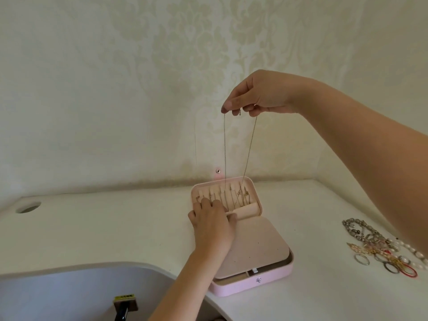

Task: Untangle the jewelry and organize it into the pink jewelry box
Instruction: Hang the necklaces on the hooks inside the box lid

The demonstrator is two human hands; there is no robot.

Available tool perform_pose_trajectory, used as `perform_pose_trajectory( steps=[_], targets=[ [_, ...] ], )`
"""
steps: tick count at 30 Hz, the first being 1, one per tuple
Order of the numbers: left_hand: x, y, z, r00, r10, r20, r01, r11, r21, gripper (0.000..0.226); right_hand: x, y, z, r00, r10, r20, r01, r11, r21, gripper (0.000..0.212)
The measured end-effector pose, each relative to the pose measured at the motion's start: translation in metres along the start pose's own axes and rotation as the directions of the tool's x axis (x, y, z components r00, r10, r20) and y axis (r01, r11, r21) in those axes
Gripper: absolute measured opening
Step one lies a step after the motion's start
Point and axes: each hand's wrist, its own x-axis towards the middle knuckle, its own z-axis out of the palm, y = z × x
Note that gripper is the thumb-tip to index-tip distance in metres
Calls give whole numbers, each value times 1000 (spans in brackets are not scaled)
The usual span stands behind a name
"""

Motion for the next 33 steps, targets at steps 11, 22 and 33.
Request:
perform_pose_trajectory(
  steps=[11,22,33],
  targets=[
    [-4,1,-1,983,75,-168,-85,995,-52,15,1,-7,-17,996,-36,-78,36,999,-3,16],
    [-6,1,0,950,169,-264,-154,985,74,33,-9,6,-19,997,-8,-82,7,1000,-17,16],
    [-6,-1,4,935,175,-308,-160,984,73,29,-12,23,-1,983,-88,-158,87,996,-18,18]
  ],
)
